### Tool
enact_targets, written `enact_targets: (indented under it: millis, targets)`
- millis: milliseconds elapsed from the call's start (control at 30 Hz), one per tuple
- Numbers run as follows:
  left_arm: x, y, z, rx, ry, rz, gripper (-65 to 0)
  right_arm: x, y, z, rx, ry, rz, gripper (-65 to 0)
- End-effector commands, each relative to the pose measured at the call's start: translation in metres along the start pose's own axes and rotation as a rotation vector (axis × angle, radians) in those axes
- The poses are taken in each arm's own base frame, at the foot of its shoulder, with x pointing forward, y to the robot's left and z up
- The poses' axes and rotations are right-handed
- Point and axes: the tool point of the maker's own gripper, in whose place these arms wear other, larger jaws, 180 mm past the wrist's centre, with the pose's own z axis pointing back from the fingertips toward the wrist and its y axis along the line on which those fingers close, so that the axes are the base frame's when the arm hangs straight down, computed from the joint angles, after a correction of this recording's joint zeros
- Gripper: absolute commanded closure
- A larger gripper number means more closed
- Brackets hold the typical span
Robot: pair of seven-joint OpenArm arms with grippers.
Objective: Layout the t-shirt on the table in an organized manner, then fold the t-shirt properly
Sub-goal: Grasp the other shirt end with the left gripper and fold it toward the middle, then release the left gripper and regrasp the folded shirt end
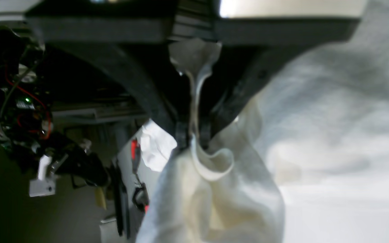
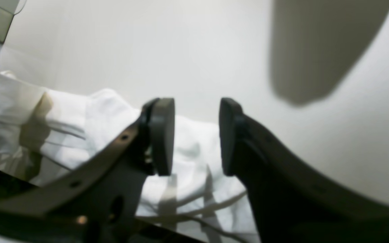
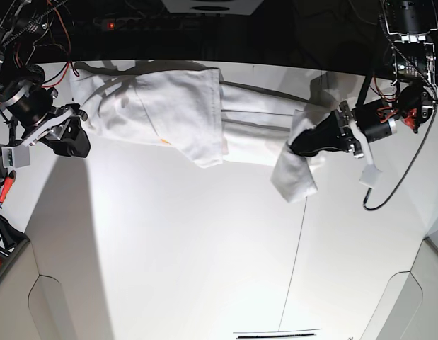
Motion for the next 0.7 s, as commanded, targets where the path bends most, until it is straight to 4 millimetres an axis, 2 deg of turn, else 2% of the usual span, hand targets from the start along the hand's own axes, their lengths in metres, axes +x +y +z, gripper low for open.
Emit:
enact_targets:
  millis: [0, 233, 267, 333, 367, 400, 667]
  targets:
    - [0.01, -0.011, -0.002, -0.039, -0.028, -0.027, 0.0, 0.014, 0.003, 0.003, 0.012, -0.049, 0.018, -21.0]
    - [0.0, -0.023, -0.022, -0.09, 0.0, -0.018, 0.0, 0.014, 0.003, 0.003, 0.013, -0.049, 0.018, -21.0]
    - [0.001, -0.023, -0.023, -0.089, -0.003, -0.018, -3.7, 0.014, 0.003, 0.003, 0.013, -0.05, 0.018, -21.0]
    - [0.002, -0.023, -0.023, -0.087, -0.009, -0.019, -23.2, 0.014, 0.003, 0.003, 0.013, -0.05, 0.017, -21.0]
    - [0.002, -0.023, -0.023, -0.087, -0.012, -0.019, -29.9, 0.014, 0.003, 0.003, 0.013, -0.05, 0.017, -21.0]
    - [0.002, -0.023, -0.023, -0.088, -0.012, -0.018, -33.0, 0.014, 0.003, 0.003, 0.013, -0.05, 0.017, -21.0]
    - [-0.001, -0.023, -0.022, -0.091, 0.007, -0.019, -33.2, 0.014, 0.003, 0.003, 0.012, -0.05, 0.018, -21.0]
